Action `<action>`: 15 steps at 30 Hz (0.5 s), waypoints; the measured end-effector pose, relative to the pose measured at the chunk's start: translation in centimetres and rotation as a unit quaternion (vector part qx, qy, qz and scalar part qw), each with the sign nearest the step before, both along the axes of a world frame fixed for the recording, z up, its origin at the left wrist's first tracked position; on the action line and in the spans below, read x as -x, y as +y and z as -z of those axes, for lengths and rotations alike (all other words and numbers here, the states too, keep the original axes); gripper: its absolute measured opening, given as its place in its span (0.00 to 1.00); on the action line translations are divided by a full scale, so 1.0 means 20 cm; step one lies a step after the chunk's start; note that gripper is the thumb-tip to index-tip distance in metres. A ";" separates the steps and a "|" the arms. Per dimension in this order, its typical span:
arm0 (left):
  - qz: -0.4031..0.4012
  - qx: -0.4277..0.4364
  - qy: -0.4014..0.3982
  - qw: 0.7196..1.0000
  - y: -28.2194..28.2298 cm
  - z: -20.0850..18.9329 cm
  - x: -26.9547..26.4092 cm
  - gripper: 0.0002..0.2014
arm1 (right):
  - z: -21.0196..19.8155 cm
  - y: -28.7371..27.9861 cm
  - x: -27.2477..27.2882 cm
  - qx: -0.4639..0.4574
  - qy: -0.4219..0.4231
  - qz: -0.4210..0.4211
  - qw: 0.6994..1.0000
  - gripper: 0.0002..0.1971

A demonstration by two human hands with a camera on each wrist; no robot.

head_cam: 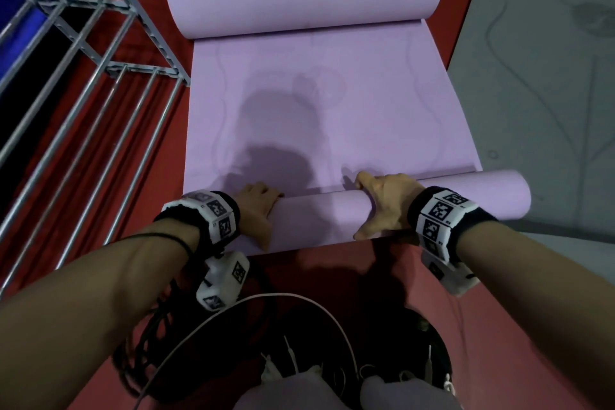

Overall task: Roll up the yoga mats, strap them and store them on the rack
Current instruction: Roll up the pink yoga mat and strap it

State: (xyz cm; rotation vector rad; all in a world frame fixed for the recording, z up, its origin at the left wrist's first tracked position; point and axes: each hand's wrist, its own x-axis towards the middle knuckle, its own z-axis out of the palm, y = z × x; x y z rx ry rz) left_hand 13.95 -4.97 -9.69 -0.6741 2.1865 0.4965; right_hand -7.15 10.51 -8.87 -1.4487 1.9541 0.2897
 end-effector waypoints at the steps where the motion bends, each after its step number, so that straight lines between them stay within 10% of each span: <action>1: 0.038 0.028 0.023 0.999 0.02 -0.01 0.00 0.49 | 0.00 -0.01 0.01 -0.009 -0.010 0.011 1.000 0.43; 6: 0.103 0.098 0.050 0.989 0.20 0.02 0.01 0.52 | 0.01 -0.05 0.03 -0.028 -0.033 0.056 0.998 0.41; 15: 0.011 0.041 0.059 0.997 0.06 0.07 0.12 0.57 | 0.05 0.02 -0.11 0.067 0.173 -0.088 0.979 0.57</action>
